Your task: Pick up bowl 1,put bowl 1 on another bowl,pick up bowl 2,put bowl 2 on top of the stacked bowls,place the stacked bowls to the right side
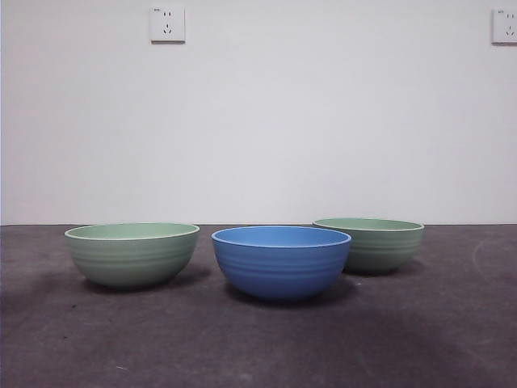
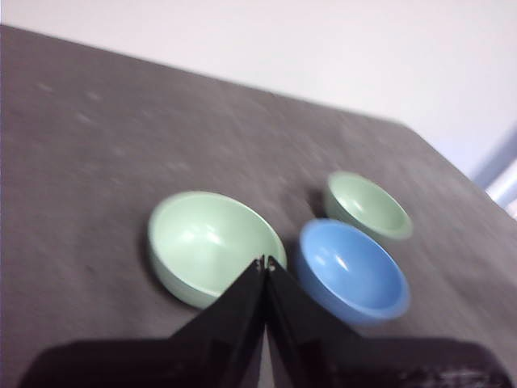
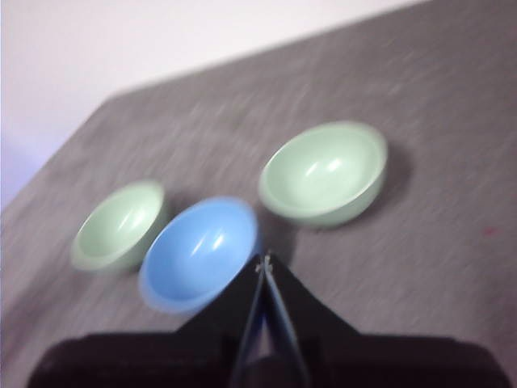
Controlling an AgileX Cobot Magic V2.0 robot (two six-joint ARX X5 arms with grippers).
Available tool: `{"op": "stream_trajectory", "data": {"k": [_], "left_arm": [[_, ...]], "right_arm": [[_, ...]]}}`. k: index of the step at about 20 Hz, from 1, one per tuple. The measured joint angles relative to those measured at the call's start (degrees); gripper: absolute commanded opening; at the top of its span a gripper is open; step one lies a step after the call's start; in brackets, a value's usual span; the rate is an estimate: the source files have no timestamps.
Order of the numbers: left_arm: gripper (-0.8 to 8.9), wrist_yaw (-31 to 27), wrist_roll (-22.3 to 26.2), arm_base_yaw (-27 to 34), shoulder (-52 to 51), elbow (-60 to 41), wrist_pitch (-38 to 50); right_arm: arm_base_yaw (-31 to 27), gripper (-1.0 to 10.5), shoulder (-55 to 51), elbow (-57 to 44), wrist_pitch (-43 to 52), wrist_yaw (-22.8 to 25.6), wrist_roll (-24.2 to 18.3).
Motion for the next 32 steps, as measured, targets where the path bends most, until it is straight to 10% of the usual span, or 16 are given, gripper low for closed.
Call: {"op": "stream_trajectory", "data": {"k": [13,23,28,32], "left_arm": [[-0.07,5.22,18.43,-1.81,13.05,18.21,-27.80],[0.27,4.52,25.33,-3.87,15.10,22.12,-37.03],[5.80,4.37,24.83,-3.87,15.12,22.12,-37.20],[6.29,3.65,23.06,-3.87,15.82,22.12,-37.20]], "right_arm": [[2.25,-0.1,14.60,22.27,-32.22,-4.72,-18.62],[3.72,0.1,15.23,24.00,-35.04,-4.68,-21.66],[3.72,4.8,15.30,24.00,-34.01,-4.68,-20.65],[3.72,6.6,15.45,24.00,-33.97,-4.68,-18.80]]}}
